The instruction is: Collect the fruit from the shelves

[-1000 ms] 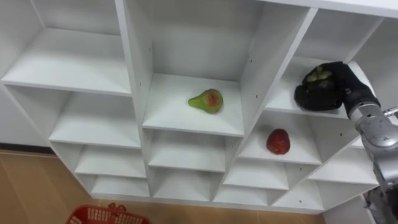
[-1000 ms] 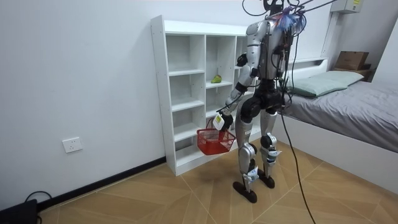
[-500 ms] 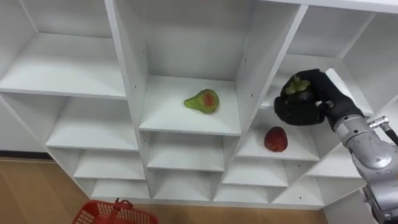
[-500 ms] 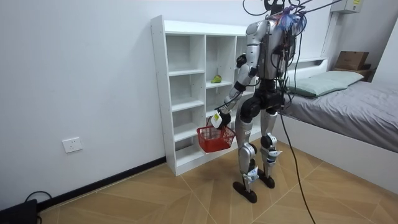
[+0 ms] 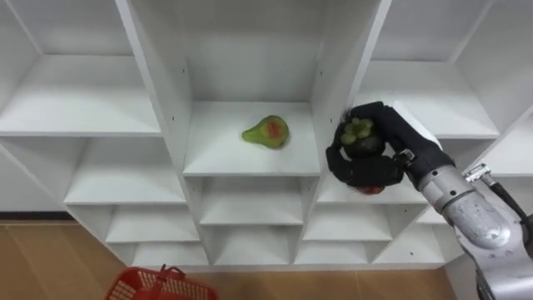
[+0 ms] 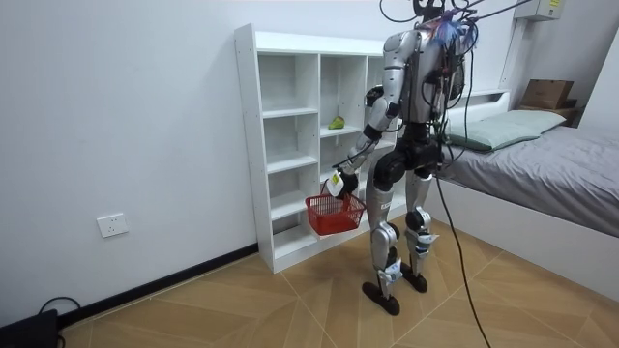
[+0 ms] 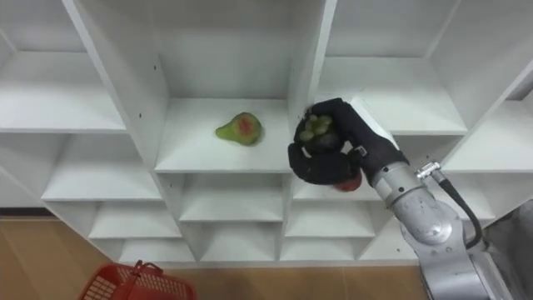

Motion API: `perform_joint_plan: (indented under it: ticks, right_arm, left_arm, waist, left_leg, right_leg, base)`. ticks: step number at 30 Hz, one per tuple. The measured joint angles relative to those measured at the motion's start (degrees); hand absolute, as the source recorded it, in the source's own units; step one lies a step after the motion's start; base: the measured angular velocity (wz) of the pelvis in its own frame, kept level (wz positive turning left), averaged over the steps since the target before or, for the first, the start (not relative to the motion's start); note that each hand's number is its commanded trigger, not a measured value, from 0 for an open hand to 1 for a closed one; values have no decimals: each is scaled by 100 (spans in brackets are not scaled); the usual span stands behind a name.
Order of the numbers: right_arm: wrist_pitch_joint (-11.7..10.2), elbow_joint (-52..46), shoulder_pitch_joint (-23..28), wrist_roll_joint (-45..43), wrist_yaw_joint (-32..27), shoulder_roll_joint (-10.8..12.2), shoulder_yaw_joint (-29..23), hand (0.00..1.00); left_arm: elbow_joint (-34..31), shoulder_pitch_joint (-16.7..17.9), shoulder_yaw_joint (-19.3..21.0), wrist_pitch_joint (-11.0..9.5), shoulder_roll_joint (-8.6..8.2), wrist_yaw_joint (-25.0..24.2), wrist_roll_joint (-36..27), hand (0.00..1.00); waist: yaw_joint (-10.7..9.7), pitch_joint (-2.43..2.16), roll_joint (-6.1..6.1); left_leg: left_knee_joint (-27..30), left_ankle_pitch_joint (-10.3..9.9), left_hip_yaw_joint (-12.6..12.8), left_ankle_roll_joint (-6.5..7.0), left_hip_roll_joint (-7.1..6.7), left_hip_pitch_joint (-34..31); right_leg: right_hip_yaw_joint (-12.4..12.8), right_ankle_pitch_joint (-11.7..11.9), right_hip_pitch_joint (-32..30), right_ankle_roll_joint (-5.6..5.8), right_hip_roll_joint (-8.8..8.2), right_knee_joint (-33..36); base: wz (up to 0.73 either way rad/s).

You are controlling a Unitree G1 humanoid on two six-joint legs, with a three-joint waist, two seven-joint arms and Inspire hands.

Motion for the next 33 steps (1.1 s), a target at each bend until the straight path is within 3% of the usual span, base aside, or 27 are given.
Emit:
perform_joint_plan:
  ticks: [6,10,15,26,30,33]
  right_arm:
    - [1,-578,112,7,243,183,2,100]
    - [0,-715,307,8,628,227,57,100]
    - [0,-687,391,9,618,279,180,100]
    - [-38,-85,401,191,327,859,451,100]
    - [-157,207,307,222,138,864,662,100]
    - [-332,617,47,423,-56,870,716,100]
  left_arm:
    - [-7,-38,-16,-20,-50,-112,-1,100]
    - [-10,-97,-144,-43,-45,-107,-1,100]
    - [-326,-143,-302,-83,-64,-15,-2,100]
    - [-686,-523,-571,-214,-222,153,-12,100]
    - [-686,-698,-647,-419,-231,167,-244,100]
    - [-740,-918,-736,-436,-232,173,-480,100]
  waist:
    - [-9,-3,-124]
    - [14,10,-105]
    - [17,56,-30]
    - [25,22,-58]
    - [20,63,-19]
    - [2,94,17]
  left_leg:
    - [-11,-1,1,1,-4,7]
    - [-21,-3,32,1,0,15]
    - [-41,-3,124,1,16,-17]
    - [64,2,150,-6,33,-222]
    - [66,2,148,-6,35,-263]
    - [140,2,117,-6,34,-449]
  right_leg:
    - [12,0,1,1,-1,-11]
    - [6,9,-3,-2,5,-8]
    - [101,34,-45,-9,29,-5]
    - [144,47,-276,-28,40,38]
    - [132,48,-317,-29,38,40]
    - [79,57,-479,-39,23,98]
  base:
    - [0]
    - [-2]
    - [-10]
    - [-2]
    - [0]
    - [5]
